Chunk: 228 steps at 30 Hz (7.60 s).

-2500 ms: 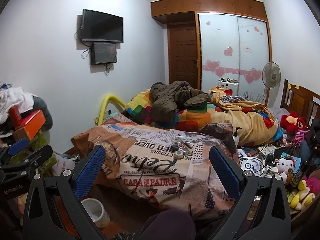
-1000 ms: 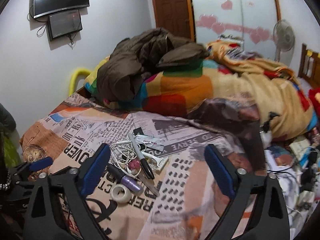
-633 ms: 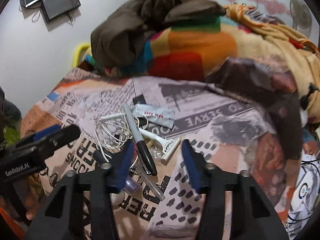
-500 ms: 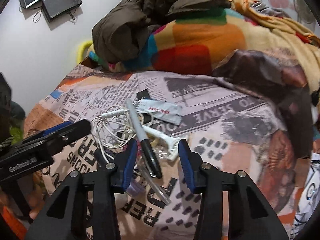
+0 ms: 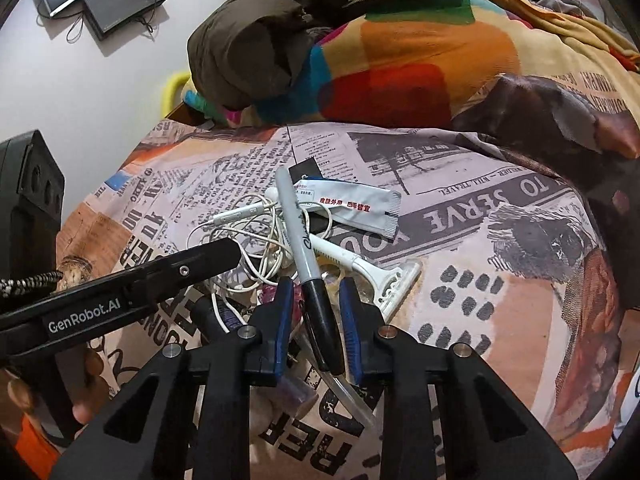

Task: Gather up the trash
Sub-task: 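Grasp the white earphone cable with the left tool while the right tool grasps the black marker, then carry the cable and marker over the white bin with both tools, then open both tools to drop the cable and marker into the bin, then move both tools back to the items on the duvet, then grasp the white razor with the left tool while the right tool grasps the tape roll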

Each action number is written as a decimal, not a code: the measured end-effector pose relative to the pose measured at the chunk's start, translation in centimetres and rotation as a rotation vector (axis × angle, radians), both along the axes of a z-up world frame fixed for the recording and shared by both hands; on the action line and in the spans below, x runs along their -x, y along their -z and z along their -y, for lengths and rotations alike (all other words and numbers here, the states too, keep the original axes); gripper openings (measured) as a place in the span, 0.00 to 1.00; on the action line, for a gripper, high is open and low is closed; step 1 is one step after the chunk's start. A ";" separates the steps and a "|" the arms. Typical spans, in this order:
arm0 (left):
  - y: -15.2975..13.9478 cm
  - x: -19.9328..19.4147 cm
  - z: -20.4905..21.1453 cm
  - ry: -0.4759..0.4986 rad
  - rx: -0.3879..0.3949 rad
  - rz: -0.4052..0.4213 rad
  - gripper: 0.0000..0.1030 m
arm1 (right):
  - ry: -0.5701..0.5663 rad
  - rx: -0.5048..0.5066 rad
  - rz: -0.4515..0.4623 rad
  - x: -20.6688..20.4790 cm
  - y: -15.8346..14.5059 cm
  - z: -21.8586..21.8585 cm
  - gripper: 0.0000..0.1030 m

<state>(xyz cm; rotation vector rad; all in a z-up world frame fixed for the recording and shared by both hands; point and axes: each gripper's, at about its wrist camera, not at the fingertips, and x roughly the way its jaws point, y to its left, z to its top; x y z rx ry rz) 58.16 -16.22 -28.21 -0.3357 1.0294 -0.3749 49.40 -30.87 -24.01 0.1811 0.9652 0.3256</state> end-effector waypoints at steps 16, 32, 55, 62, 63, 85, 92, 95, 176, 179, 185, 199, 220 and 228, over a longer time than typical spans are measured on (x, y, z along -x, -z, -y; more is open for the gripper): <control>-3.2 1.1 0.8 0.015 -0.034 0.117 0.01 | 0.029 -0.050 0.051 0.5 -1.7 0.7 0.14; -10.8 3.9 -0.8 -0.066 -0.132 0.283 0.01 | 0.096 -0.095 0.150 2.5 -6.5 3.1 0.14; -15.9 10.2 -6.0 -0.171 -0.286 0.325 0.01 | 0.033 -0.088 0.202 6.8 -10.0 0.3 0.14; -17.8 14.2 -9.6 -0.217 -0.301 0.320 0.01 | -0.009 -0.091 0.227 9.7 -13.0 -1.8 0.14; -18.3 15.1 -10.3 -0.225 -0.304 0.325 0.01 | -0.016 -0.084 0.239 10.4 -13.8 -2.4 0.14; -25.4 33.8 -26.2 -0.462 -0.366 0.400 0.01 | -0.296 -0.120 0.352 19.6 -21.2 -19.4 0.14; -23.6 37.4 -31.1 -0.543 -0.376 0.363 0.01 | -0.419 -0.118 0.323 21.6 -19.8 -25.7 0.14; -22.1 38.3 -32.9 -0.574 -0.379 0.337 0.01 | -0.463 -0.114 0.295 22.2 -18.6 -27.7 0.14; -5.7 41.1 -38.3 -0.689 -0.332 0.026 0.28 | -0.755 0.095 0.050 23.7 -7.0 -38.4 0.41; -8.7 40.9 -36.0 -0.670 -0.362 0.089 0.33 | -0.716 0.062 0.102 23.7 -9.6 -35.9 0.41; -14.1 40.0 -30.8 -0.623 -0.408 0.212 0.54 | -0.617 0.020 0.197 23.3 -13.5 -30.0 0.40; -19.9 34.1 -18.4 -0.424 -0.404 0.383 0.90 | -0.269 0.028 0.335 20.1 -17.7 -15.2 0.57; -11.0 17.1 -5.6 -0.120 -0.328 0.197 0.90 | 0.090 0.146 0.205 11.2 -10.9 -0.4 0.57; -6.4 12.4 -4.5 -0.121 -0.286 0.115 0.90 | 0.065 0.093 0.082 8.6 -5.8 -0.9 0.57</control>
